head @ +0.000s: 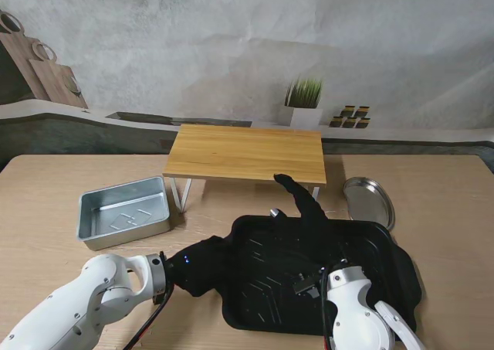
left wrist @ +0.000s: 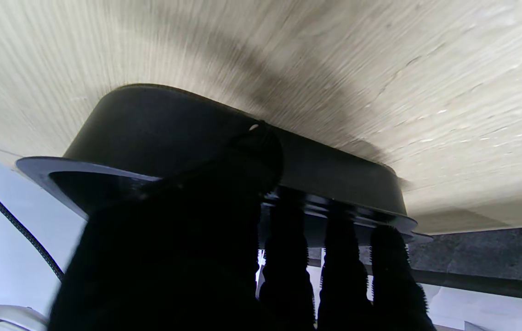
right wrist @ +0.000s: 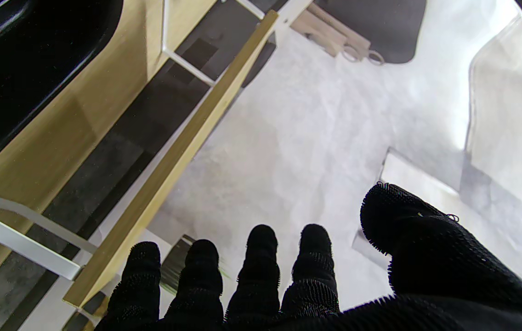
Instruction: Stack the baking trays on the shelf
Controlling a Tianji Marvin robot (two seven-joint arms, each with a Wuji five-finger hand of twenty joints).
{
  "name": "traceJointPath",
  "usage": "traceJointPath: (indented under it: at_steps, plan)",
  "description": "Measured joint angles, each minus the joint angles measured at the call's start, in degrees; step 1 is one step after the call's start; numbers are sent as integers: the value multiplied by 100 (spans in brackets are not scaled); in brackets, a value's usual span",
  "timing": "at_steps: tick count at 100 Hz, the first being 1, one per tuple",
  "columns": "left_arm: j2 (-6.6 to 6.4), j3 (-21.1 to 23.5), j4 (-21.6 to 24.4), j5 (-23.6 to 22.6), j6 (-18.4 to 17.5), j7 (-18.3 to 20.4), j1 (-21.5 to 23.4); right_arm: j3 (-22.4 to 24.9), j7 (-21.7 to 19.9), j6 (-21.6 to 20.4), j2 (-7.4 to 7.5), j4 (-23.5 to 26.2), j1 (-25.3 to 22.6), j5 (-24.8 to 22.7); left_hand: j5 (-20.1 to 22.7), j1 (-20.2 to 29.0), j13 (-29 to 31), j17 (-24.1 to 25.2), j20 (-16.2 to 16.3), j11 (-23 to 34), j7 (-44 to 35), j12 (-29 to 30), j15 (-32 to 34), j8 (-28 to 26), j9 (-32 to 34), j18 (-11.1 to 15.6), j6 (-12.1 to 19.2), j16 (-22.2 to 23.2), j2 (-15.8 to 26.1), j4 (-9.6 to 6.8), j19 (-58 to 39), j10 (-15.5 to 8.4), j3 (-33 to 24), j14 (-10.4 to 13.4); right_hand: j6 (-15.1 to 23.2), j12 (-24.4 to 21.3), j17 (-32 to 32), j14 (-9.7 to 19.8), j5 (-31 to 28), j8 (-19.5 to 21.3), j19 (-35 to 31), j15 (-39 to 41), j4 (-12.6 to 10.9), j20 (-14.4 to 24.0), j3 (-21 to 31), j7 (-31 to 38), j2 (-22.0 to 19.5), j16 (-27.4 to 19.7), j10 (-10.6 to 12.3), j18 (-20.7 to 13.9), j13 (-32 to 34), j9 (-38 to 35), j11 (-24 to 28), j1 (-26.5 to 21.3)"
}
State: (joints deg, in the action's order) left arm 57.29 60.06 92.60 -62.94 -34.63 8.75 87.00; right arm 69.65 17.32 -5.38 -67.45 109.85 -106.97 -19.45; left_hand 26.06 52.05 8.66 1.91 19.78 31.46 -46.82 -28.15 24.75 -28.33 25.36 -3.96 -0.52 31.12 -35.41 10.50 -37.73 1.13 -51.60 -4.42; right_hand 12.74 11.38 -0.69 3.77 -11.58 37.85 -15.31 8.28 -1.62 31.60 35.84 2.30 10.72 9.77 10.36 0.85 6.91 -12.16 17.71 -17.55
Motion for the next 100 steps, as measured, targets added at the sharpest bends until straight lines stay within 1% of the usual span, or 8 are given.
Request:
traceJointPath:
  at_steps: [28,35,41,42,45,61,88,100]
  plan:
    - [-6,703,133,-345,-227,-246,535,0,4,0,-1,1,-4,-10,0,13,20,0,2,1,-76,-45,-1,0,2,-2,4,0,0,0,-2,0,0,-9,0,0,1,0,0,0,0,43,0,0,0,0,0,-3,0,-1,0,0,0,0]
    - [-14,851,170,-419,-283,-269,635,1,7,1,-2,4,-7,-10,2,85,26,0,3,2,-85,-46,-2,0,2,-7,4,0,0,0,-73,1,42,-13,0,0,1,0,0,0,0,43,0,0,0,0,0,-3,0,-1,0,0,0,0]
    - [-24,947,189,-506,-328,-314,692,1,12,3,-2,6,-10,-12,11,175,55,0,4,2,-86,-48,-14,0,6,-7,9,0,2,16,-80,2,108,-17,0,0,1,0,0,0,0,43,0,0,0,0,0,-3,0,-1,0,0,0,0]
    - [-26,965,191,-523,-336,-325,702,2,13,4,-2,7,-10,-13,16,218,64,0,4,2,-86,-48,-16,0,10,-7,9,0,7,74,-81,2,141,-18,0,0,1,0,0,0,0,43,0,0,0,0,0,-3,0,-1,0,0,0,0]
    - [-28,1015,194,-558,-355,-355,728,2,16,5,-2,8,-12,-15,32,279,77,0,5,2,-86,-48,-20,3,30,-8,10,0,15,80,-83,2,192,-21,0,0,1,0,0,0,0,43,0,0,0,0,0,-3,0,-1,0,0,0,0]
    - [-34,1255,194,-612,-425,-448,856,9,29,14,-4,25,-25,-25,137,499,125,0,7,-26,-86,-48,-24,45,72,-10,43,0,15,83,-146,3,394,-32,-1,0,1,0,0,0,0,43,0,0,0,0,0,-3,0,-1,0,0,0,0]
    - [-49,1624,186,-962,-472,-712,1051,25,37,46,-7,46,-36,-25,197,649,186,0,71,-120,-86,-48,-24,46,87,-49,89,0,15,87,-225,-13,401,-148,-1,0,1,0,0,0,0,43,0,0,0,0,0,-4,-1,-1,0,0,0,0]
    - [-60,1763,180,-1094,-469,-819,1124,25,44,50,-8,50,-39,-32,207,663,188,0,73,-150,-86,-48,33,44,87,-50,124,0,15,87,-282,-41,401,-160,-1,0,1,0,0,0,0,43,0,0,0,0,0,-4,-2,-1,0,0,0,0]
